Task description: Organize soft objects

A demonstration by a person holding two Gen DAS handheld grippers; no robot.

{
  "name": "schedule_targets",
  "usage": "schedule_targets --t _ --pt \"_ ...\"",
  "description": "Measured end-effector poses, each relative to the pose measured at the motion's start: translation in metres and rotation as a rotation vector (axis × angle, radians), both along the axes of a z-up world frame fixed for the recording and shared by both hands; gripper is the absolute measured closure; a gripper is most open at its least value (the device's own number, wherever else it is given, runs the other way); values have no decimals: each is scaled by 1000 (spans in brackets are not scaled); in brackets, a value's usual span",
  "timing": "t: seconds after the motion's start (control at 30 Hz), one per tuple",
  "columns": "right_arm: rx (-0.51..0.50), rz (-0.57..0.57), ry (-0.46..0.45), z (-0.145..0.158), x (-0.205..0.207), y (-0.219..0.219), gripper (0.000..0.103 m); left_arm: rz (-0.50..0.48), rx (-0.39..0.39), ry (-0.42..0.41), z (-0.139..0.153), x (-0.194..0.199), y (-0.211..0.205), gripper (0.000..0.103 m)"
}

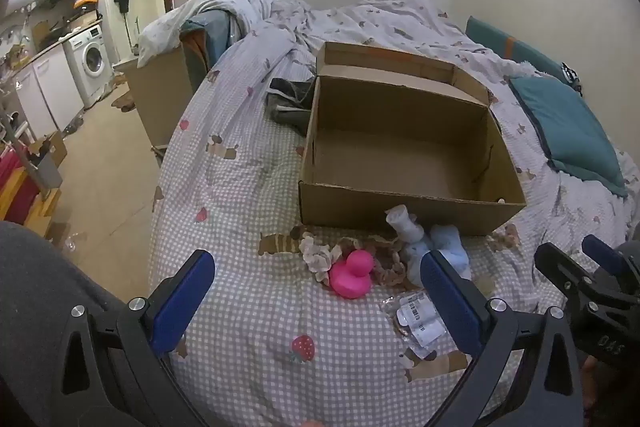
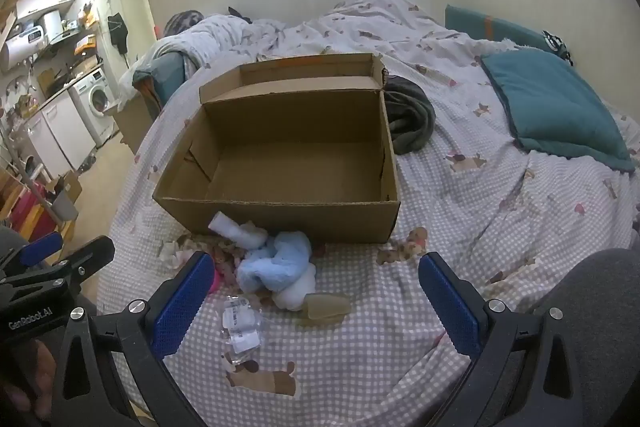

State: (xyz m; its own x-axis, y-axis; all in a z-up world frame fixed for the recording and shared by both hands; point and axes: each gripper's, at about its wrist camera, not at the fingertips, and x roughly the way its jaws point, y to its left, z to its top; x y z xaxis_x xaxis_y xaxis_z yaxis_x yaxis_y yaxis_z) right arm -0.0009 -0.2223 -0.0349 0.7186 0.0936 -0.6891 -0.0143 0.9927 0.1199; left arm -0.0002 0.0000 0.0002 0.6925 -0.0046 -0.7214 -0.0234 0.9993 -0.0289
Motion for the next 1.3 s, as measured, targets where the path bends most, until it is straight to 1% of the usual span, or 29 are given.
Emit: schedule_targets --t 0.27,0.33,1.3 --pt "-2 -3 1 0 0 0 0 -14 -8 10 4 -3 3 0" --pt "-15 0 6 -1 1 4 0 7 10 1 -1 -2 4 0" --pt "-9 -1 5 0 -1 -1 0 8 21 0 -3 -2 4 0"
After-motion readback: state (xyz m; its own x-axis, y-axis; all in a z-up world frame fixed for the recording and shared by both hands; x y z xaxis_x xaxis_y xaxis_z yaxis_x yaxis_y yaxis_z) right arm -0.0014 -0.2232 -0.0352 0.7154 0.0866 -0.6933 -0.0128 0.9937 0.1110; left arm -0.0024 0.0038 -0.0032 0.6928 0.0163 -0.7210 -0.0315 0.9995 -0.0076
